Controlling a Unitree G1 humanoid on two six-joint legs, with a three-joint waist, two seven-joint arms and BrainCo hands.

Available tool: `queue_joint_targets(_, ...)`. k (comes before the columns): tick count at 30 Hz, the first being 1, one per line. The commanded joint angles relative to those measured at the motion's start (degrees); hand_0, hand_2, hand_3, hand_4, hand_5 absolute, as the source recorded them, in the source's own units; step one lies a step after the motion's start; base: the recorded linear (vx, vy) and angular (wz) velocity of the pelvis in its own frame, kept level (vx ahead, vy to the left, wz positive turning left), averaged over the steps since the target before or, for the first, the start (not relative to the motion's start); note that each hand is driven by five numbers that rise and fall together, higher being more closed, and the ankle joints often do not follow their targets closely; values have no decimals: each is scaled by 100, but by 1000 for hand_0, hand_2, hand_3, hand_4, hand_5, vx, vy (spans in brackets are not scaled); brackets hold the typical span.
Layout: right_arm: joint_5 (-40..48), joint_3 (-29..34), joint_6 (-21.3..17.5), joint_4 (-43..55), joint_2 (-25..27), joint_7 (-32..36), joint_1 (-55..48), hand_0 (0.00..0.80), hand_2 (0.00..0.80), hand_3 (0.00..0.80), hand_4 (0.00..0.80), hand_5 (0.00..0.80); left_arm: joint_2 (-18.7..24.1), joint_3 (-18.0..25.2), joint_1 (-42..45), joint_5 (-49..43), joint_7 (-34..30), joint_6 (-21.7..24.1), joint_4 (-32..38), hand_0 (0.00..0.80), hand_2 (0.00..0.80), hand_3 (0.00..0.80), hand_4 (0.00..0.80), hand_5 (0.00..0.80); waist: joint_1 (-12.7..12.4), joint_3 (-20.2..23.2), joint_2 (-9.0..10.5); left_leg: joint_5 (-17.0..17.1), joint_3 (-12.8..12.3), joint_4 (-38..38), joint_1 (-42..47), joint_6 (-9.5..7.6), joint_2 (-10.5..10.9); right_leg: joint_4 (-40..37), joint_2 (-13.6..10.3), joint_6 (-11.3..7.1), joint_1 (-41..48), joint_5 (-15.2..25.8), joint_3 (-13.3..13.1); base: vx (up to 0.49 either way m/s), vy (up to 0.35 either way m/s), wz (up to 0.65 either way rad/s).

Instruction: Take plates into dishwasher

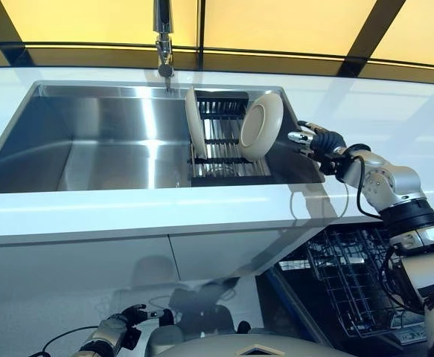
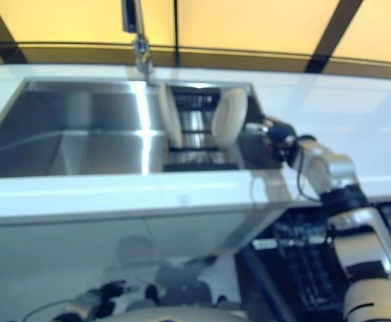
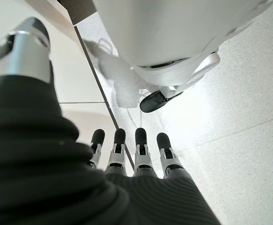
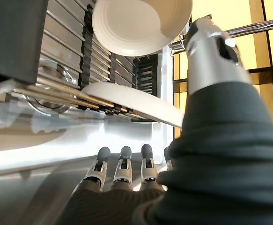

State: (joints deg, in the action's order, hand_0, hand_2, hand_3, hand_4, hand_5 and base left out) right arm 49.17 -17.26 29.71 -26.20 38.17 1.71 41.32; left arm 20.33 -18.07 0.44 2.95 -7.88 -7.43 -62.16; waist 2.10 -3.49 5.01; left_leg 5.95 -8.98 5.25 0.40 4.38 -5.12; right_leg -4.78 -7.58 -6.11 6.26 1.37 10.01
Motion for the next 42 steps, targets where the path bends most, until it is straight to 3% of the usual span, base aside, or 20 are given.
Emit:
queue_joint_targets(1, 127, -232, -106, -197, 113, -175, 653, 0, 0, 0, 0, 0, -56, -420, -211, -121, 10, 99, -259, 0, 0, 0, 0, 0, -283, -16, -204, -622, -189, -118, 307, -90, 51, 384, -181, -388, -432, 58, 36, 32, 12, 1)
queue_joint_targets(42, -309, -474, 315, -1341, 187, -560, 1681, 0, 0, 0, 0, 0, -117, -617, 124, 242, 151, 73, -204, 0, 0, 0, 0, 0, -666, -104, -291, -504, 47, -101, 187, 56, -36, 330, -254, -354, -269, -6, 314, 27, 2, 4)
